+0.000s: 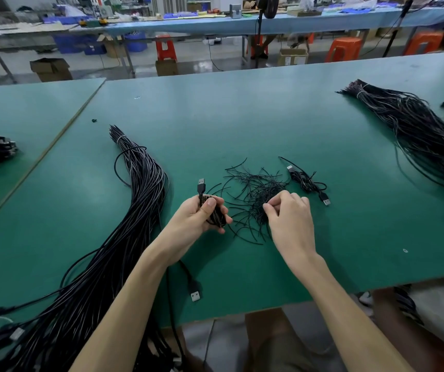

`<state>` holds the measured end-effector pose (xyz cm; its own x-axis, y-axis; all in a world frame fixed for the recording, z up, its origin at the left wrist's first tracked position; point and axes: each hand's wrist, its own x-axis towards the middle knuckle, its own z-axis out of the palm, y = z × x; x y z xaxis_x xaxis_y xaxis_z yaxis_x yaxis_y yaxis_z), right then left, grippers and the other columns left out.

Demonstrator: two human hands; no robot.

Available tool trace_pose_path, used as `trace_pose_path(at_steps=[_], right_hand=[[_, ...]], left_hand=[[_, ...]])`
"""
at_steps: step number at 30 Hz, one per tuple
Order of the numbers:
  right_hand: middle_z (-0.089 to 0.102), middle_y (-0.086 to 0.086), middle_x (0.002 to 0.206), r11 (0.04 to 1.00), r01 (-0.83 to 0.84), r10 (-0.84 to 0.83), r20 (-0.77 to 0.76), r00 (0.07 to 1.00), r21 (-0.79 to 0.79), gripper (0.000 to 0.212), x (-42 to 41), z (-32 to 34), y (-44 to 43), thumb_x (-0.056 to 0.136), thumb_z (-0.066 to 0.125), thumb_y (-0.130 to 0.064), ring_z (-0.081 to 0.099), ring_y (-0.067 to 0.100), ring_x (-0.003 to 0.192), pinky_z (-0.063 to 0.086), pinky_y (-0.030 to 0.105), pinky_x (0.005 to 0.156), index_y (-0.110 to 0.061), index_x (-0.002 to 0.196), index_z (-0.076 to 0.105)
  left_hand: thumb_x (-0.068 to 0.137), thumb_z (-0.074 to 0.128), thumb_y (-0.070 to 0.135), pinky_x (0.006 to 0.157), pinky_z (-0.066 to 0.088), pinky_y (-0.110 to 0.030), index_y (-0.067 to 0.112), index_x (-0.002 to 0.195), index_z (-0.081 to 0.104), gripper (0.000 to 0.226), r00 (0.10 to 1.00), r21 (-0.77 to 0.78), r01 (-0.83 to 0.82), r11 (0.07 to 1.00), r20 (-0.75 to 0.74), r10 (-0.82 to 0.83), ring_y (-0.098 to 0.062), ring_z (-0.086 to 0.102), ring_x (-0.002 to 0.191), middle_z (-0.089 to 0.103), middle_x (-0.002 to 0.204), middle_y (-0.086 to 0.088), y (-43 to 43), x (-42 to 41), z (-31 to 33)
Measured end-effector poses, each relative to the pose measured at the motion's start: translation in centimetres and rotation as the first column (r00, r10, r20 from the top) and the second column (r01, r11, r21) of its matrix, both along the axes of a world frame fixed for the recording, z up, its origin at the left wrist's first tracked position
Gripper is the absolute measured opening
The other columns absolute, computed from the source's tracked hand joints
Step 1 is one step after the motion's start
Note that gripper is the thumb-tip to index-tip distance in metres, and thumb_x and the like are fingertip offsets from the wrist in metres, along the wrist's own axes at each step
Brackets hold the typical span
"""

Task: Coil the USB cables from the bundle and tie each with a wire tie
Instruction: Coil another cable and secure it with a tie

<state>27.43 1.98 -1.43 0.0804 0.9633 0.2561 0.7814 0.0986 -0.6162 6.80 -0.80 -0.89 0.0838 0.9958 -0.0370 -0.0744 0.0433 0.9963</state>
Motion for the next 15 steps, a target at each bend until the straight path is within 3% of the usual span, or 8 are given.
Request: trace_pose_path(at_steps=[9,15], right_hand=[[0.064,0.004,0.095,0.987,0.015,-0.022,0.042,0.999,0.158,0.013,0.2,0.9,-0.5,0.102,0.061,-0.020,0.050,0.021,0.099,0.050,0.040,0.091,-0.009,0.096,0.066],[0.064,0.006,0.094,0.959,-0.010,-0.012,0.076,0.997,0.284,0.013,-0.1,2.2,-0.9,0.101,0.062,-0.017,0.053,0.025,0.098,0.053,0.043,0.089,-0.006,0.096,0.067]], left_hand=[[0.111,0.038,0.018,0.066,0.052,-0.031,-0.007,0.122,0.055,0.032,0.942,-0.031,0.054,0.998,0.334,-0.040,-0.028,0.066,0.090,0.063,0.098,-0.013,-0.2,-0.4,0.7],[0.110,0.042,0.018,0.054,0.042,-0.029,0.000,0.105,0.056,0.023,0.925,-0.144,-0.006,0.990,0.375,0.060,-0.020,0.050,0.065,0.052,0.079,-0.006,0.4,-0.4,0.3]])
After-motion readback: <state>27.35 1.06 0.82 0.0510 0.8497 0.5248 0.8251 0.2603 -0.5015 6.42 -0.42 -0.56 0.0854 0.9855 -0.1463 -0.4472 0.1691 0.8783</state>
